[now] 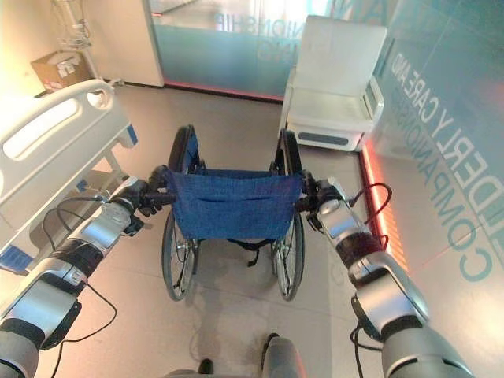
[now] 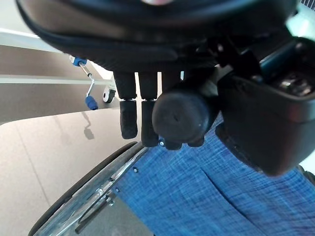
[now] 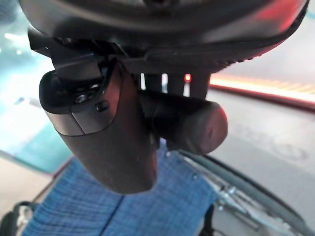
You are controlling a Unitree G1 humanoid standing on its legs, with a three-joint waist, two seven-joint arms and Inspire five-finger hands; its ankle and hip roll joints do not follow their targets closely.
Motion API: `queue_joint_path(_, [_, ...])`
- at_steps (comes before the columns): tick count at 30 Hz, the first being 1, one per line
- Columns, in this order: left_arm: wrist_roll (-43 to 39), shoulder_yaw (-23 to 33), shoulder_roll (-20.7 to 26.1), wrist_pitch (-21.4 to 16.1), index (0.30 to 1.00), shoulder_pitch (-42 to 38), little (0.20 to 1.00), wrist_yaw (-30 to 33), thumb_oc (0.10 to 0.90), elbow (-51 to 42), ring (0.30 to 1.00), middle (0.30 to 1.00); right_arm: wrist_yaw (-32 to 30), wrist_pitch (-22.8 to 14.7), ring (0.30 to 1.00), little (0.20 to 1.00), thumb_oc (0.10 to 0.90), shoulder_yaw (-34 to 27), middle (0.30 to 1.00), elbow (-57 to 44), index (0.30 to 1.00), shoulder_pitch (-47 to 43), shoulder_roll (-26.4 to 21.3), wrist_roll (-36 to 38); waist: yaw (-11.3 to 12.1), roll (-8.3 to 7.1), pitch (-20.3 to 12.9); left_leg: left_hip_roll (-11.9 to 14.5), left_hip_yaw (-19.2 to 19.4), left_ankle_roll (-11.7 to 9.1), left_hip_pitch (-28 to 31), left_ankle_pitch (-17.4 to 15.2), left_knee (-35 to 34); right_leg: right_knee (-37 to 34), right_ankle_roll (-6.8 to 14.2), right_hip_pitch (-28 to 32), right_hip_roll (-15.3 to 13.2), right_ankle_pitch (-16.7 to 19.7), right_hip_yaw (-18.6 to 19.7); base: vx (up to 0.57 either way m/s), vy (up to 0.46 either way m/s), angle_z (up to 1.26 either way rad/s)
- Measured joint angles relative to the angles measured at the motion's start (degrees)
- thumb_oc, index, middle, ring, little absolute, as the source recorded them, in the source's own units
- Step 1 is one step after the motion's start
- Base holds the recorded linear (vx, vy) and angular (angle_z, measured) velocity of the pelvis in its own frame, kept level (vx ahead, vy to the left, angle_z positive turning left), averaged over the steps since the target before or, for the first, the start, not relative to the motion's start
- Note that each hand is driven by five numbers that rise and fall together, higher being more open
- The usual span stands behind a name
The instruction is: Push the wheelchair next to the bed
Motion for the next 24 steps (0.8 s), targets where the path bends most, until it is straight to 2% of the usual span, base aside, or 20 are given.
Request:
queue_joint_path(1, [0.06,-0.72,-0.23,-0.05,0.300,-0.69,0.300,0.00,0.400,0.79,0.300,0.300,0.00,0.03,0.300,0.300,0.400,-0.13,0.300,0.26,0.300,0.00,0.08,0.00,-0.12,-0.12,-0.07,0.44,-0.67,-0.03,0.47,-0.02,-1.18,0.63,-0.13,0.62,0.50,-0.07,-0.10,0.44,-0.313,0.78])
queue_joint_path(2, [0.02,-1.61,0.43,-0.06,0.300,-1.73,0.300,-0.37,0.400,1.69,0.300,0.300,0.01,0.04,0.300,0.300,0.400,-0.11,0.300,1.38,0.300,-0.37,0.93,0.05,-0.86,-4.13,-0.91,-3.17,0.23,0.59,0.45,-1.75,3.33,0.81,0.67,2.41,-1.51,-2.71,0.03,0.47,-0.364,0.57])
queue_joint_path(3, [-0.02,-1.33,-0.12,-0.22,0.300,-2.66,0.300,-0.55,0.400,3.15,0.300,0.300,0.13,-0.47,0.300,0.300,0.400,-0.10,0.300,2.73,0.300,-2.22,0.94,0.57,-1.70,-4.46,-0.76,-4.64,3.92,-2.30,-2.19,-8.44,16.31,1.41,1.53,3.22,-2.66,0.72,0.46,0.52,-0.394,0.55])
queue_joint_path(4, [0.01,-1.01,-0.98,-0.15,0.300,-2.88,0.300,-0.31,0.400,4.00,0.300,0.300,0.08,-1.41,0.300,0.300,0.400,-0.07,0.300,2.76,0.300,-2.07,0.63,0.53,-1.77,-3.33,-0.39,-4.17,3.98,-3.45,-3.04,-9.68,18.31,1.77,1.48,3.65,-2.23,0.67,0.05,0.38,-0.283,0.15])
queue_joint_path(5, [0.03,-0.53,-2.66,0.13,0.300,-2.03,0.300,0.44,0.400,4.73,0.300,0.300,0.08,-2.30,0.300,0.300,0.400,0.17,0.300,2.29,0.300,-1.56,-0.15,0.82,-0.61,-0.58,-0.72,-1.36,5.13,-3.14,-3.07,-10.36,17.48,3.13,-0.62,3.41,-0.10,1.22,1.31,0.31,-0.219,0.03])
queue_joint_path(6, [-0.02,-0.35,-2.89,0.13,0.300,-1.10,0.300,0.55,0.400,4.51,0.300,0.300,0.08,-2.27,0.300,0.300,0.400,0.44,0.300,2.09,0.300,-1.50,-0.54,1.60,-0.89,0.58,-1.47,-0.32,5.34,-3.48,-3.12,-10.36,16.73,3.96,-1.43,3.49,1.13,0.82,2.11,0.38,-0.279,0.02])
queue_joint_path(7, [-0.09,-0.40,-2.35,0.30,0.300,-0.25,0.300,0.18,0.400,4.41,0.300,0.300,0.39,-2.04,0.300,0.300,0.400,0.81,0.300,1.93,0.300,-0.94,-0.89,2.86,-0.85,0.29,-3.54,0.60,6.12,-4.74,-1.71,-9.60,13.92,3.88,-3.00,4.68,1.57,-0.47,1.18,0.40,-0.306,0.25])
queue_joint_path(8, [-0.26,0.05,-2.33,0.04,0.300,1.36,0.300,0.24,0.400,4.43,0.300,0.300,0.52,-1.94,0.300,0.300,0.400,0.99,0.300,2.06,0.300,-0.30,-0.27,3.63,-0.86,0.84,-4.47,2.08,6.24,-5.95,-0.36,-8.86,13.58,2.17,-5.52,5.90,2.88,0.04,0.64,0.36,-0.271,0.28])
queue_joint_path(10, [-0.54,-0.30,-2.47,0.20,0.300,1.86,0.300,0.73,0.400,4.82,0.300,0.300,0.53,-3.21,0.300,0.300,0.400,2.55,0.300,2.03,0.300,0.50,-0.46,4.19,0.02,0.95,-5.17,2.93,8.23,-7.03,-2.15,-10.89,25.81,2.02,-6.80,6.45,4.18,-0.62,0.20,0.35,-0.258,0.06])
queue_joint_path(12, [-1.19,-0.39,-2.43,-0.06,0.300,2.23,0.300,1.68,0.400,4.79,0.300,0.300,0.52,-3.60,0.300,0.300,0.400,2.99,0.300,2.00,0.300,0.72,-0.71,4.46,0.90,0.55,-5.66,3.18,8.67,-9.02,-3.93,-8.89,29.39,-0.11,-6.85,7.26,5.34,-0.68,0.31,0.35,-0.214,-0.03])
queue_joint_path(13, [-1.24,-0.32,-2.42,-0.41,0.300,2.66,0.300,2.51,0.400,4.67,0.300,0.300,0.45,-4.53,0.300,0.300,0.400,2.94,0.300,1.80,0.300,1.84,-0.61,4.47,2.27,-0.39,-5.69,3.14,8.48,-10.02,-7.16,-4.65,34.80,-3.12,-7.03,9.21,5.71,-0.44,0.16,0.30,-0.111,-0.13])
queue_joint_path(14, [-1.28,0.32,-2.23,-0.92,0.300,3.40,0.300,2.70,0.400,4.16,0.300,0.300,0.39,-4.81,0.300,0.300,0.400,2.78,0.300,1.77,0.300,2.08,-0.51,4.47,3.41,-0.30,-5.60,4.33,8.31,-11.57,-9.66,-2.69,39.18,0.07,-9.23,9.23,6.05,-1.31,-0.94,0.39,-0.066,-0.20])
queue_joint_path(15, [-1.26,1.50,-1.20,-2.54,0.300,5.64,0.300,3.46,0.400,2.08,0.300,0.300,0.34,-4.69,0.300,0.300,0.400,2.61,0.300,1.64,0.300,2.59,0.39,4.47,3.75,-1.83,-5.26,4.08,8.77,-12.59,-14.82,-0.44,47.60,3.04,-10.64,10.88,6.02,-5.16,-1.31,0.49,0.060,-0.27])
queue_joint_path(16, [-2.01,1.22,-0.32,-3.15,0.300,7.26,0.300,4.26,0.400,1.06,0.300,0.300,-0.40,-5.84,0.300,0.300,0.400,2.34,0.300,1.57,0.300,4.44,1.49,4.44,4.81,-3.16,-5.38,1.98,9.05,-9.12,-15.31,-2.43,40.74,0.88,-10.93,12.91,6.42,-4.97,1.53,0.45,0.059,-0.27])
queue_joint_path(17, [-2.24,0.89,-0.23,-3.18,0.300,7.79,0.300,4.24,0.400,1.05,0.300,0.300,-0.38,-5.97,0.300,0.300,0.400,2.54,0.300,1.58,0.300,4.52,1.68,4.55,5.47,-2.99,-5.38,0.74,10.01,-8.83,-15.60,-2.46,36.05,-0.09,-10.69,14.02,6.60,-4.69,2.04,0.64,0.108,-0.26])
queue_joint_path(18, [-2.56,0.32,-0.57,-3.56,0.300,8.71,0.300,4.29,0.400,1.02,0.300,0.300,-0.39,-5.50,0.300,0.300,0.400,2.85,0.300,1.40,0.300,4.44,1.42,4.50,6.08,-2.05,-5.34,-0.44,11.02,-9.13,-15.45,-1.86,23.44,-2.72,-11.00,15.97,7.35,-4.33,3.02,0.55,0.106,-0.13])
queue_joint_path(19, [-2.92,-0.81,-0.70,-3.47,0.300,8.69,0.300,4.29,0.400,1.07,0.300,0.300,-0.68,-5.37,0.300,0.300,0.400,2.88,0.300,1.78,0.300,4.38,1.19,4.45,6.09,-0.75,-5.05,-0.91,11.34,-9.89,-16.04,-0.48,14.72,-4.78,-11.05,17.95,8.11,-4.30,3.20,0.55,0.106,-0.23])
queue_joint_path(20, [-2.93,-0.62,-1.06,-3.34,0.300,8.82,0.300,4.29,0.400,1.04,0.300,0.300,-0.83,-5.32,0.300,0.300,0.400,2.87,0.300,1.94,0.300,4.34,0.88,4.46,6.48,-0.15,-5.02,-0.98,11.36,-10.56,-15.57,0.12,9.60,-5.05,-11.31,17.95,8.51,-4.13,3.50,0.34,0.112,-0.33])
queue_joint_path(22, [-3.49,-0.39,-1.25,-2.47,0.300,8.96,0.300,4.31,0.400,-0.84,0.300,0.300,-0.84,-4.95,0.300,0.300,0.400,3.12,0.300,1.74,0.300,3.73,-0.62,4.54,9.32,2.76,-4.72,-0.41,9.31,-12.74,-18.86,2.12,2.89,-5.31,-11.27,18.65,10.96,-3.93,5.92,0.34,0.179,-0.66])
queue_joint_path(24, [-4.63,-0.26,-0.71,-1.56,0.300,8.97,0.300,4.89,0.400,-2.18,0.300,0.300,-0.83,-5.51,0.300,0.300,0.400,2.97,0.300,1.69,0.300,3.22,-0.69,4.52,11.99,2.88,-4.75,-1.06,10.14,-12.41,-20.81,1.96,7.39,-5.36,-11.39,17.95,9.94,-4.00,7.00,0.45,0.195,-0.95])
